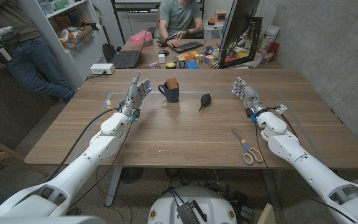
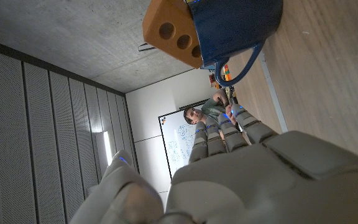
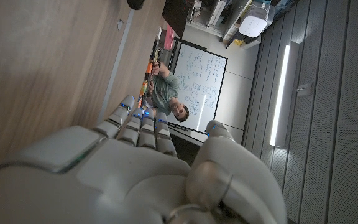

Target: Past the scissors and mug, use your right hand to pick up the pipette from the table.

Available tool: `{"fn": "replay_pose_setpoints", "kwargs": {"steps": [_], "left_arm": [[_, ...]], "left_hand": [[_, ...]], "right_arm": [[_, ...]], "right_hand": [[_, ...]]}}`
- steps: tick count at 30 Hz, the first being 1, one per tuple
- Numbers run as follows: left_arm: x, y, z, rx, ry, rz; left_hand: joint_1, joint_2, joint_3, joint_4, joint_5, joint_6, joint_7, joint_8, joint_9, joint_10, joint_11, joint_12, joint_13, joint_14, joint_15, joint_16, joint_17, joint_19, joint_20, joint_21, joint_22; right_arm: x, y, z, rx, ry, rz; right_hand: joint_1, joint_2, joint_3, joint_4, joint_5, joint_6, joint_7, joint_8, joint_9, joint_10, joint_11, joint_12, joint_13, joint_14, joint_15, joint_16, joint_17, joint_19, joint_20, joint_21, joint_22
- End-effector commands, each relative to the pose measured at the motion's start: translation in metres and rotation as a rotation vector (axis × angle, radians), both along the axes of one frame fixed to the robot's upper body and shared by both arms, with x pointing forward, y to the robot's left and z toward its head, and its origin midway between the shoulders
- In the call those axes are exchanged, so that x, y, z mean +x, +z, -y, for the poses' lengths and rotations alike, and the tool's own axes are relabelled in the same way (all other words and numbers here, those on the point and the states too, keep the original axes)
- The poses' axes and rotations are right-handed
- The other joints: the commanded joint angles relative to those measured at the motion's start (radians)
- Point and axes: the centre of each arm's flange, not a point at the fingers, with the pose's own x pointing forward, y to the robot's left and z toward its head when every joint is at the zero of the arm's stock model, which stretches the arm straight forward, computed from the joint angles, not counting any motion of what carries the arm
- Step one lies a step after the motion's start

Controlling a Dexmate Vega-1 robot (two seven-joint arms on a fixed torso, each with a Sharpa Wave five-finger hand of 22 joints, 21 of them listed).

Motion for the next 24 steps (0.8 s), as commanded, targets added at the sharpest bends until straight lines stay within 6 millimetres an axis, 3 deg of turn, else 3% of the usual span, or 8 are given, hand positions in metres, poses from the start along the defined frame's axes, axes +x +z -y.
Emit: {"fn": "replay_pose_setpoints", "kwargs": {"steps": [1,16,17,19,21,24], "left_arm": [[0.005,-0.005,-0.004,0.008,0.010,-0.029],[0.007,-0.007,-0.004,0.013,0.010,-0.037],[0.007,-0.007,-0.004,0.014,0.010,-0.038],[0.007,-0.007,-0.003,0.015,0.011,-0.040],[0.007,-0.008,-0.003,0.015,0.011,-0.042],[0.007,-0.008,-0.003,0.016,0.012,-0.044]], "left_hand": [[0.001,-0.008,0.006,0.000,0.006,0.009,0.001,0.006,0.005,0.006,-0.001,0.005,0.003,0.009,-0.001,0.007,0.005,0.008,0.002,0.005,0.003],[0.003,-0.007,0.001,-0.002,0.009,0.011,0.000,0.005,0.005,0.005,0.000,0.004,0.003,0.009,-0.002,0.007,0.005,0.007,0.005,0.005,0.003],[0.003,-0.006,0.001,-0.002,0.009,0.012,0.000,0.005,0.005,0.006,0.000,0.005,0.003,0.009,-0.002,0.007,0.005,0.007,0.005,0.005,0.003],[0.004,-0.006,0.001,-0.002,0.010,0.012,0.000,0.005,0.005,0.006,-0.001,0.005,0.003,0.009,-0.002,0.007,0.005,0.007,0.005,0.005,0.003],[0.004,-0.006,0.000,-0.002,0.010,0.013,0.001,0.006,0.005,0.006,0.001,0.005,0.003,0.009,-0.002,0.007,0.005,0.007,0.005,0.005,0.003],[0.004,-0.005,-0.001,-0.003,0.011,0.013,0.000,0.005,0.005,0.006,-0.001,0.004,0.003,0.009,-0.002,0.007,0.005,0.007,0.005,0.005,0.003]], "right_arm": [[0.003,-0.004,-0.001,0.008,-0.007,-0.020],[-0.002,0.007,0.000,-0.029,-0.021,0.024],[-0.003,0.009,0.000,-0.043,-0.028,0.028],[-0.005,0.012,0.000,-0.065,-0.037,0.039],[-0.007,0.015,0.000,-0.083,-0.038,0.056],[-0.008,0.021,-0.001,-0.097,-0.037,0.072]], "right_hand": [[0.008,0.001,0.007,-0.003,0.006,0.009,0.000,0.005,0.004,0.007,-0.001,0.003,0.003,0.010,0.000,0.005,0.002,0.011,-0.009,0.006,0.005],[0.011,0.002,0.006,-0.009,0.007,0.020,-0.011,0.007,0.004,0.015,-0.004,0.005,0.002,0.017,-0.002,0.006,0.001,0.016,-0.006,0.001,0.006],[0.013,0.003,0.007,-0.011,0.008,0.024,-0.015,0.008,0.004,0.019,-0.004,0.007,0.002,0.020,-0.004,0.006,0.001,0.019,-0.006,0.000,0.006],[0.021,0.005,0.010,-0.018,0.011,0.049,-0.055,0.015,0.004,0.030,-0.013,0.010,0.001,0.027,-0.014,0.005,-0.001,0.026,-0.005,-0.003,0.006],[0.031,0.009,0.015,-0.025,0.014,0.063,-0.070,0.019,0.004,0.035,-0.017,0.011,0.001,0.032,-0.018,0.004,-0.003,0.030,-0.005,-0.006,0.006],[0.051,0.016,0.027,-0.041,0.018,0.077,-0.089,0.019,0.005,0.054,-0.047,0.016,0.001,0.044,-0.027,0.003,-0.005,0.045,-0.006,-0.008,0.007]]}}
